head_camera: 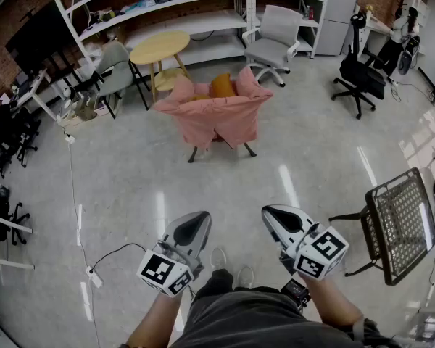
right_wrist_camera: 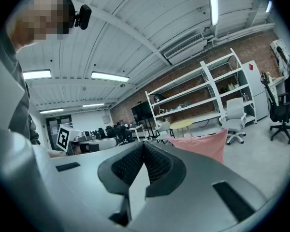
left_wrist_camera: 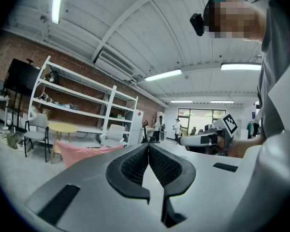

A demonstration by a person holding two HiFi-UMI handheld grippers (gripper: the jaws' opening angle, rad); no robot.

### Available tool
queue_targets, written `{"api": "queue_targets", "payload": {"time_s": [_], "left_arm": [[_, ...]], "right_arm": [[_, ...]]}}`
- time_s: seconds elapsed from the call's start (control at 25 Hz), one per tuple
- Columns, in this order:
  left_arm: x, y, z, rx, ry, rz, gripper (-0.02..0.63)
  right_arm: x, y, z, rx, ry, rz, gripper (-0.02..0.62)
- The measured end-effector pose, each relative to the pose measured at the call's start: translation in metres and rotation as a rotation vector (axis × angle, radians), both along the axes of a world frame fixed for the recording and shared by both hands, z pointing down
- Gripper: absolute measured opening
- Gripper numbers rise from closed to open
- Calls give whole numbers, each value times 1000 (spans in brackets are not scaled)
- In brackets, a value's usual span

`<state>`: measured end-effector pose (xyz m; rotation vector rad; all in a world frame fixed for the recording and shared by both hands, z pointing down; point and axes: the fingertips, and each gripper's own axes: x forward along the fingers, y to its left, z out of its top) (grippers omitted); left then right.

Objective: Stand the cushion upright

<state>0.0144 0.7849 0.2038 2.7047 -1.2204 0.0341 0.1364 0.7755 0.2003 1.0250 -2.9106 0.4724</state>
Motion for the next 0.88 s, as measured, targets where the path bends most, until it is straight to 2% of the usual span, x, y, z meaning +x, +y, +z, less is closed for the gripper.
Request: {"api": "queue_targets", "payload": {"time_s": [0.32, 0.56, 0.88], "left_arm": [[-30, -37, 12, -45, 36, -11, 11], [-62, -104, 14, -46, 49, 3, 11], [-112, -197, 14, -10, 55, -3, 11]], "right_arm": [[-26, -34, 11, -36, 18, 13, 15], [-52, -103, 8, -53, -18, 60, 16], [-84, -192, 7, -11, 3, 106, 17]]}}
